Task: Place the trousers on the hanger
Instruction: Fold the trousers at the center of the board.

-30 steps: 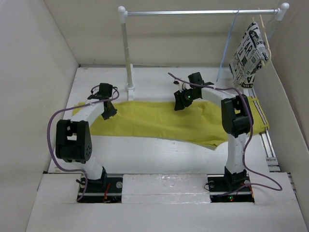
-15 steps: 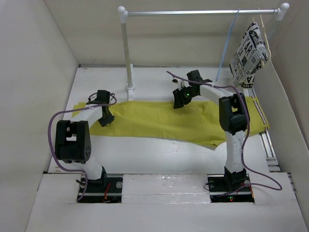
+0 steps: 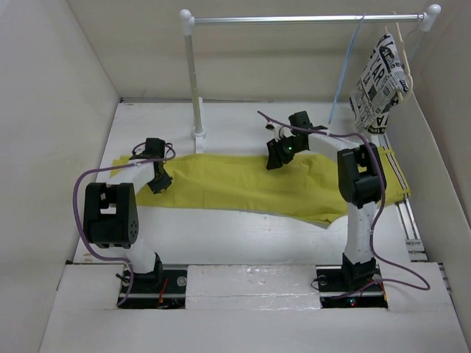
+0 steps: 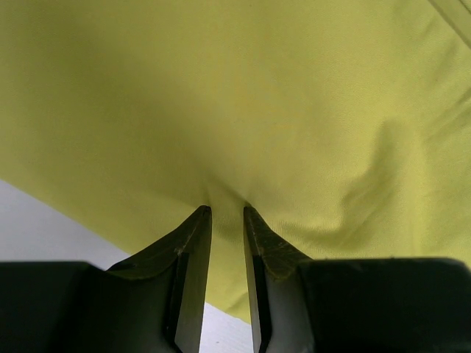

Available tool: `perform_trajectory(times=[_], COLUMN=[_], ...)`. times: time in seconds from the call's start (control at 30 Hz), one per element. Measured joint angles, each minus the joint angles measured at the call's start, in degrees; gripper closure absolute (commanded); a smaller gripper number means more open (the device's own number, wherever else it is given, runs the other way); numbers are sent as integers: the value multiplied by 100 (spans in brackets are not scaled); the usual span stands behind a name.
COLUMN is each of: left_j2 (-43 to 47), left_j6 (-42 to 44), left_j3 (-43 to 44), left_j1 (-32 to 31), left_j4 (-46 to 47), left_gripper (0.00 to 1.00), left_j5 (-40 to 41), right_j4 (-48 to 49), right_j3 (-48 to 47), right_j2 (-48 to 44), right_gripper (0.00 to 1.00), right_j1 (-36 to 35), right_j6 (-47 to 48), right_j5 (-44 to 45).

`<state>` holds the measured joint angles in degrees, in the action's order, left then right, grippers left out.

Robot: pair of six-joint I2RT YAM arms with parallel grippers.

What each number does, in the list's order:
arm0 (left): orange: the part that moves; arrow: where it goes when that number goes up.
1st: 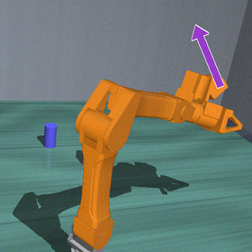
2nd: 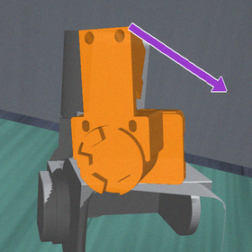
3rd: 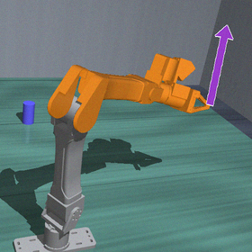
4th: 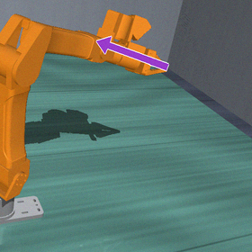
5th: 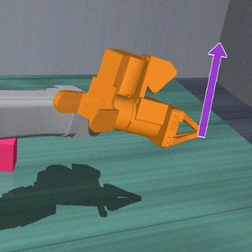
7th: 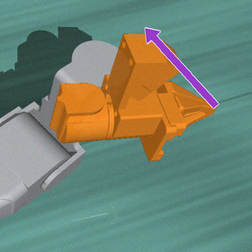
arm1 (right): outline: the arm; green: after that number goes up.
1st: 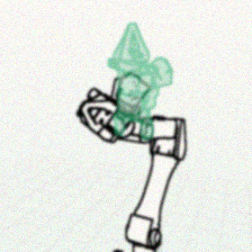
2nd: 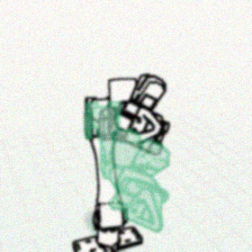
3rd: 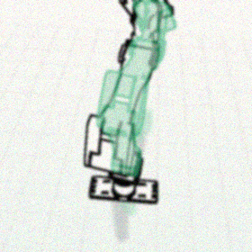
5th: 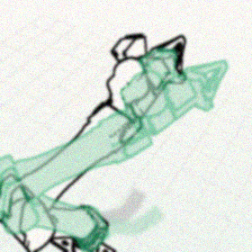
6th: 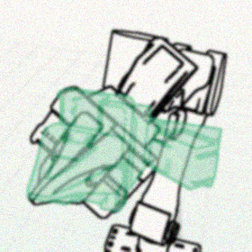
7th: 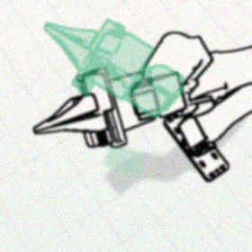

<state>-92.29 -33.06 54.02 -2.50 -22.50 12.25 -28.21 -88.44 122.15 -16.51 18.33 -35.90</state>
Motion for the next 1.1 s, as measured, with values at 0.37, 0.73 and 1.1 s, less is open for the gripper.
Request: perform_trajectory(times=[0.37,0.73,1.1], left_j2=[-55,-105,-151], left_j6=[2,4,2], left_j3=[0,0,0], left_j1=[0,0,-4], left_j4=[-2,-125,-216], left_gripper=[80,81,82], left_j5=[26,323,662], right_j4=[-74,-136,291], right_j3=[44,42,44], right_j2=[-17,-20,-153], right_gripper=[79,100,100], right_j1=[85,157,313], right_j6=[17,-92,-684], right_j5=[-122,-179,-109])
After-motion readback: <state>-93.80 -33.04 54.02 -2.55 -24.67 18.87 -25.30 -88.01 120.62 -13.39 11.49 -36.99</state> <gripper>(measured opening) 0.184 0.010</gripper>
